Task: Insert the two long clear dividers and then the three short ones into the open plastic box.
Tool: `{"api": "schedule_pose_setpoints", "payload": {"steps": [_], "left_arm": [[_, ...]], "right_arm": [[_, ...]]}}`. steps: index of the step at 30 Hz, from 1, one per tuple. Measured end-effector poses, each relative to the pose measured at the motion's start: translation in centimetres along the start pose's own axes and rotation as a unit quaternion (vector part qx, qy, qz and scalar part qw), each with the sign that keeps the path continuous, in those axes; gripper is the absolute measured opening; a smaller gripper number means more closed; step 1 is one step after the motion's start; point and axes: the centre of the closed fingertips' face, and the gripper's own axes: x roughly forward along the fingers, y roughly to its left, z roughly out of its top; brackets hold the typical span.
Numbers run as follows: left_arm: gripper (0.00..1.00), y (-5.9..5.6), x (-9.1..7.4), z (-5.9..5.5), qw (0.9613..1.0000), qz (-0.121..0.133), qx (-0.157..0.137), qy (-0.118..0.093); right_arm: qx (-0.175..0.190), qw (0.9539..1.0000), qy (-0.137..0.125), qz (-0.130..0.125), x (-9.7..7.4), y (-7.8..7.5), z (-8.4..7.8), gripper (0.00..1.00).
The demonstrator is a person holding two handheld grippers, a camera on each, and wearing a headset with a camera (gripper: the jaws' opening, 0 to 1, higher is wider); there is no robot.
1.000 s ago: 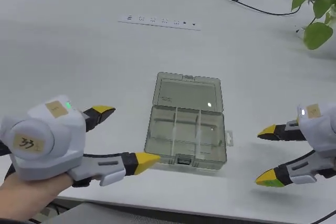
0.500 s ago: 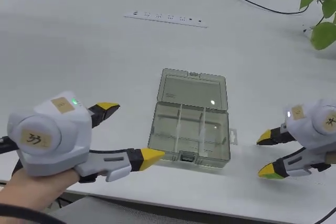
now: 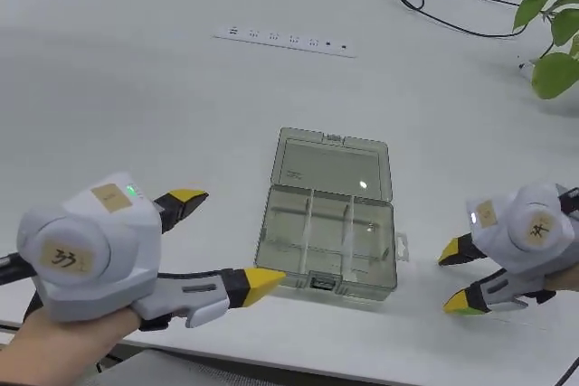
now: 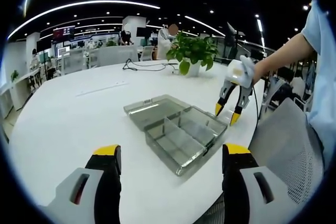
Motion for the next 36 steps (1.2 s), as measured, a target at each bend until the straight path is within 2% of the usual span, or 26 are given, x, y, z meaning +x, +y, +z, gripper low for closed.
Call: {"api": "schedule_pose_setpoints", "payload": {"steps": [1,11,18,25,29,31,36], "left_arm": [[0.8,0.0,0.0,0.0,1.0,0.0,0.0,0.0],[0.79,-0.2,0.1,0.3,1.0,-0.007,0.003,-0.002],[0.8,-0.4,0.4,0.5,0.9999,-0.015,0.001,0.001],[0.8,-0.3,0.7,1.3,0.9997,-0.025,0.003,0.001],[0.79,-0.3,1.0,1.6,0.9995,-0.032,0.006,0.0],[0.79,-0.2,1.2,1.7,0.9993,-0.036,0.002,-0.001],[0.78,-0.5,1.8,1.8,0.9988,-0.049,-0.002,0.001]], "right_arm": [[0.02,0.9998,-0.002,0.0,0.1,0.1,0.2,0.35],[0.015,0.9998,0.012,0.001,0.0,0.2,0.1,0.33],[0.035,0.9993,0.014,-0.005,-0.1,0.2,0.0,0.33],[0.054,0.9984,0.013,-0.012,-0.1,0.1,-0.1,0.32],[0.054,0.998,0.018,-0.027,-0.4,0.1,-0.4,0.32],[0.07,0.9968,0.008,-0.038,-0.9,0.1,-0.2,0.32],[0.082,0.9945,-0.01,-0.064,-2.1,-0.4,0.4,0.32]]}}
